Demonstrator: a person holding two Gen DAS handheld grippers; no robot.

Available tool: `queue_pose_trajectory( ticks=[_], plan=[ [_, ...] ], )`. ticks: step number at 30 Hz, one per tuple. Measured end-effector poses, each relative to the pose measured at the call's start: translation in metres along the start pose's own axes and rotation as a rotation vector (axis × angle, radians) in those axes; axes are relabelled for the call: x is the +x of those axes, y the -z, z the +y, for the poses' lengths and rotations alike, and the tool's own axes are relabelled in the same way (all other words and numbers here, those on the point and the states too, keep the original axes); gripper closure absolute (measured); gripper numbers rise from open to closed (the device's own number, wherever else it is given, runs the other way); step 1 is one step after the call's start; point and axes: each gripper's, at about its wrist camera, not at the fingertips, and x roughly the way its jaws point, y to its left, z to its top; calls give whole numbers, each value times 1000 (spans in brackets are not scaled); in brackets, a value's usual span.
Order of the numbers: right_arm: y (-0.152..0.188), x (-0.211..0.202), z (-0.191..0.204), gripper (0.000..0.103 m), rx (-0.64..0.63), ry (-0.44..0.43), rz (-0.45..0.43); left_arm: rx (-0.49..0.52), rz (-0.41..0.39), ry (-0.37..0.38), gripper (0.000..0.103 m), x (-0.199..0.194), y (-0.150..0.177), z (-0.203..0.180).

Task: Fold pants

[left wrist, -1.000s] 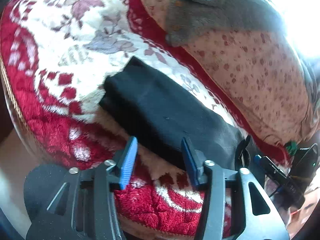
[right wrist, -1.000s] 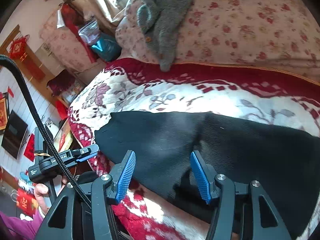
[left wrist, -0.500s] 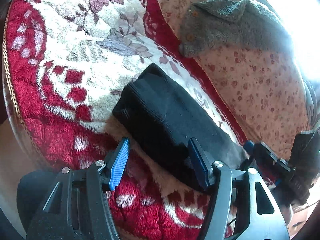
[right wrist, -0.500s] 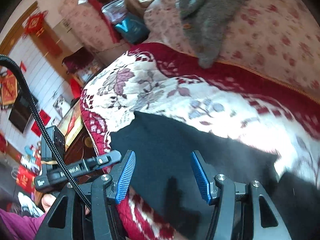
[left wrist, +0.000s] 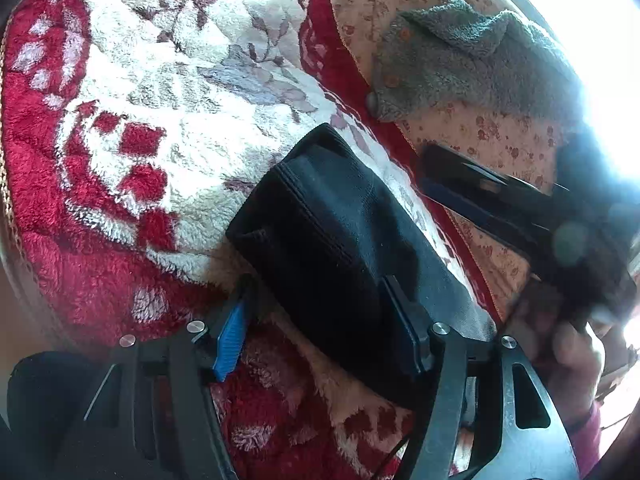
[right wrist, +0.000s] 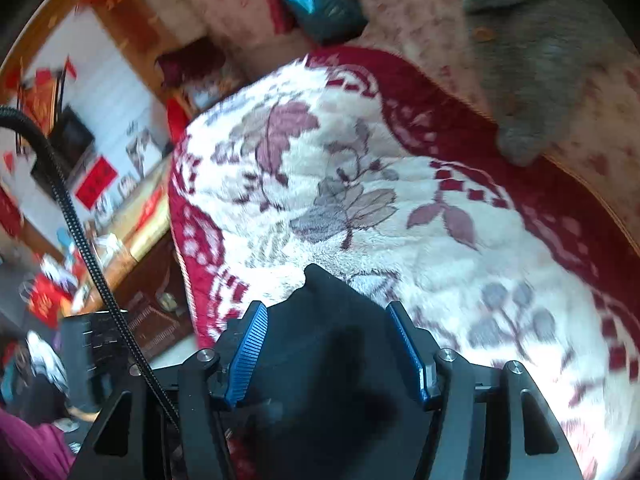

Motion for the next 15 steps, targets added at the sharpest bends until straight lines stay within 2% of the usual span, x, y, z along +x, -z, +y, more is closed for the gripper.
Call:
queue_pose_trajectory(
  ticks=[6, 9, 11, 13, 15],
  plan=[
    [-15, 49, 11, 44, -158, 60, 137, -28, -27, 30, 38, 4, -3, 4],
    [-18, 70, 13, 44, -189, 77, 183, -35, -41, 42, 38, 4, -4, 7],
    [-17, 79, 11, 59, -184, 72, 194, -39, -52, 48, 38, 4, -5, 8],
    [-15, 88, 12, 67, -213, 132, 203, -24, -60, 44, 40, 5, -5, 7],
    [-12, 87, 14, 80, -240, 140, 180, 9, -67, 9, 63, 7, -5, 4]
  ],
)
